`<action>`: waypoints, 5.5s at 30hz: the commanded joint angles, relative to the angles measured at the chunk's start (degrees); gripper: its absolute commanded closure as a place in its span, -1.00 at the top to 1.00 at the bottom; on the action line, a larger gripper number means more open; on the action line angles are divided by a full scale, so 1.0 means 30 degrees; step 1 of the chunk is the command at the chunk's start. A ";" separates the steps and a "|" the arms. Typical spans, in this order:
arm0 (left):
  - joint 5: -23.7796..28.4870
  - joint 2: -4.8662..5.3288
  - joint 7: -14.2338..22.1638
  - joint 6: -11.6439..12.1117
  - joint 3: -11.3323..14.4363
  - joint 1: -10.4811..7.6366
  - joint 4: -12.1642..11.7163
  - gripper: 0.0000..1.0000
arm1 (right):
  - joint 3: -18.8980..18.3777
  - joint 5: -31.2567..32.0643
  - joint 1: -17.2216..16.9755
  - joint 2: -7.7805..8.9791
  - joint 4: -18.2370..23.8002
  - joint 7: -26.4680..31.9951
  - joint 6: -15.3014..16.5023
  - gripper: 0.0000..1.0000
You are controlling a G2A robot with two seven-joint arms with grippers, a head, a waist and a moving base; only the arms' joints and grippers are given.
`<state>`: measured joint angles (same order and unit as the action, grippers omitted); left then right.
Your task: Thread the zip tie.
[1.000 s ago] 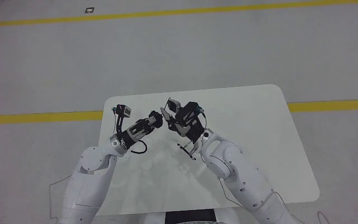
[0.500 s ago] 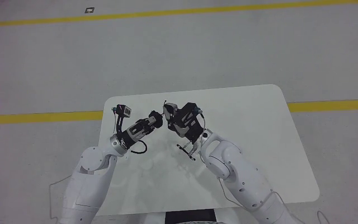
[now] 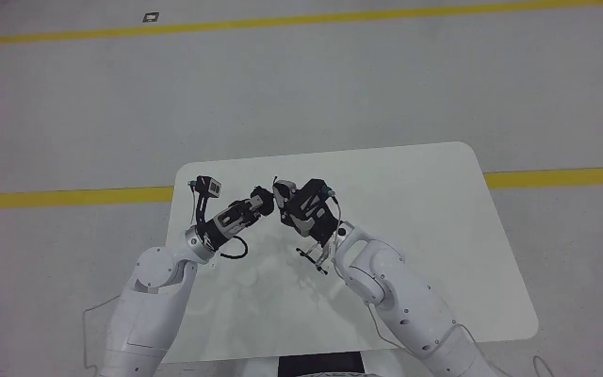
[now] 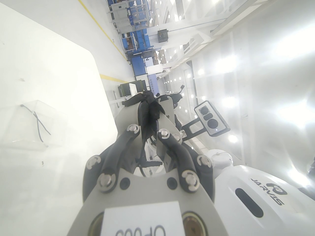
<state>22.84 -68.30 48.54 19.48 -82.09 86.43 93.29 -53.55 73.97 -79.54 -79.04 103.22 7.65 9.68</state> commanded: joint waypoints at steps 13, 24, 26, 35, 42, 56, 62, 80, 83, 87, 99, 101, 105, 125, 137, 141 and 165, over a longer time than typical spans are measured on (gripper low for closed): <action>0.0000 0.0000 0.0000 0.0000 0.0000 0.0000 0.0000 -1.00 | -0.1720 0.1294 -0.1131 0.0500 0.1460 -0.0789 0.1329 1.00; 0.0000 0.0000 0.0000 0.0000 0.0000 0.0000 0.0000 -1.00 | -0.1945 0.1681 -0.1335 0.0604 0.1642 -0.1742 0.1831 1.00; 0.0529 -0.0023 -0.0365 -0.0548 0.0141 -0.0003 -0.0055 -1.00 | -0.1945 0.1681 -0.1335 0.0604 0.1642 -0.1742 0.1831 1.00; 0.8987 -0.0020 0.0198 -0.6218 -0.0599 -0.0161 -0.0813 -1.00 | -0.1937 0.5327 -0.0097 0.1954 0.2173 -0.0246 0.3266 1.00; 0.8545 0.0117 0.0268 -0.6406 -0.0874 -0.0306 -0.1000 -1.00 | -0.0580 0.5327 0.0667 0.3267 0.1741 -0.0403 0.2535 1.00; 1.6220 -0.0213 -0.1187 -1.0594 -0.0445 -0.0025 -0.1238 -1.00 | -0.0447 0.4321 0.0504 0.3115 0.1340 -0.0484 0.1803 1.00; 1.8715 -0.0291 -0.2598 -1.2499 -0.0219 0.0031 -0.1376 -1.00 | -0.0194 0.3297 0.0697 0.2907 0.0711 -0.0595 0.1318 1.00; 2.2370 -0.0466 -0.3657 -1.2987 0.1571 0.0709 -0.0578 -1.00 | 0.0411 0.2029 0.0663 0.2537 -0.0011 -0.1773 0.0121 1.00; 2.2370 -0.0820 -0.3592 -1.2987 0.1580 0.0959 -0.0559 -1.00 | 0.0659 0.2653 0.0891 0.2432 -0.0289 -0.2198 -0.0281 1.00; 2.2370 -0.1130 -0.3638 -1.2987 0.1631 0.1122 -0.0434 -1.00 | 0.0622 0.2427 0.0930 0.2310 -0.0483 -0.2593 -0.1137 1.00; 2.2370 -0.1130 -0.3638 -1.2987 0.1631 0.1122 -0.0434 -1.00 | 0.0856 0.2845 0.0942 0.2205 -0.0593 -0.3245 -0.0874 0.96; 2.2370 -0.1130 -0.3638 -1.2987 0.1631 0.1122 -0.0434 -1.00 | 0.0957 0.2951 0.1007 0.2146 -0.0711 -0.3444 -0.0924 -0.06; 2.2370 -0.1130 -0.3638 -1.2987 0.1631 0.1122 -0.0434 -1.00 | 0.1127 0.3127 0.1044 0.2053 -0.0907 -0.3650 -0.0984 -0.34; 2.2370 -0.1130 -0.3638 -1.2987 0.1631 0.1122 -0.0434 -1.00 | 0.1812 0.3482 0.1502 0.1587 -0.1771 -0.3897 -0.0678 -0.86; 2.2370 -0.1130 -0.3638 -1.2987 0.1631 0.1122 -0.0434 -1.00 | 0.1799 0.3632 0.1584 0.1418 -0.1960 -0.3809 -0.0491 -0.62; 2.2370 -0.1130 -0.3638 -1.2987 0.1631 0.1122 -0.0434 -1.00 | 0.1833 0.3674 0.1729 0.1336 -0.2116 -0.3776 -0.0491 -0.64; 2.2370 -0.1130 -0.3638 -1.2987 0.1631 0.1122 -0.0434 -1.00 | 0.1569 0.4337 0.1604 0.1050 -0.2239 -0.3590 -0.0895 -1.00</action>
<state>89.95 -71.69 37.62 -19.48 -77.20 89.79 91.99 -48.69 86.88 -74.57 -75.91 96.39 -3.17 7.01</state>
